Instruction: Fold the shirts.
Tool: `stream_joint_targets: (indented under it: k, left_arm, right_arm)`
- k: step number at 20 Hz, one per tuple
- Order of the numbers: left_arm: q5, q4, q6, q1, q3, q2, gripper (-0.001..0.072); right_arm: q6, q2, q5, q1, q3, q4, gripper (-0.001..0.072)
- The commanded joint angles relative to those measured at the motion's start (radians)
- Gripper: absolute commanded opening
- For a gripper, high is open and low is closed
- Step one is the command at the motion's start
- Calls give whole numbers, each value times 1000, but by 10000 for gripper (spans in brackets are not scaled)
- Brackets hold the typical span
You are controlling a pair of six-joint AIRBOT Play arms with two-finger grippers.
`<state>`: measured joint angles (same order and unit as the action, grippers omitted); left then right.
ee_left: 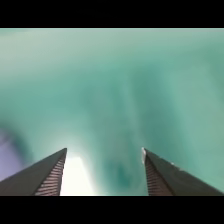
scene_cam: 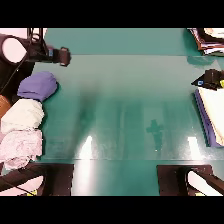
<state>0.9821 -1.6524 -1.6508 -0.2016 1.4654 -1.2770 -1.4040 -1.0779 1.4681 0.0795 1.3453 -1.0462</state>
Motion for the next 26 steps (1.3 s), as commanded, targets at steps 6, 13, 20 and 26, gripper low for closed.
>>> stream_joint_targets:
  k: [6, 13, 20, 26]
  left_arm:
    - [-1, -79, -53, 352, -153, -232, 581]
    - [-47, -79, -62, 399, -151, -288, 308]
    - [-10, -69, -53, 372, -76, -143, 22]
    - [49, -68, 76, 180, 288, 196, 21]
  right_arm:
    - [-1, 0, -5, -1, 0, 0, 15]
    - [-2, 0, -14, -1, 0, 6, 16]
    - [-2, 1, -42, -1, 95, 6, 15]
    - [-2, 1, -159, -1, 365, 7, 15]
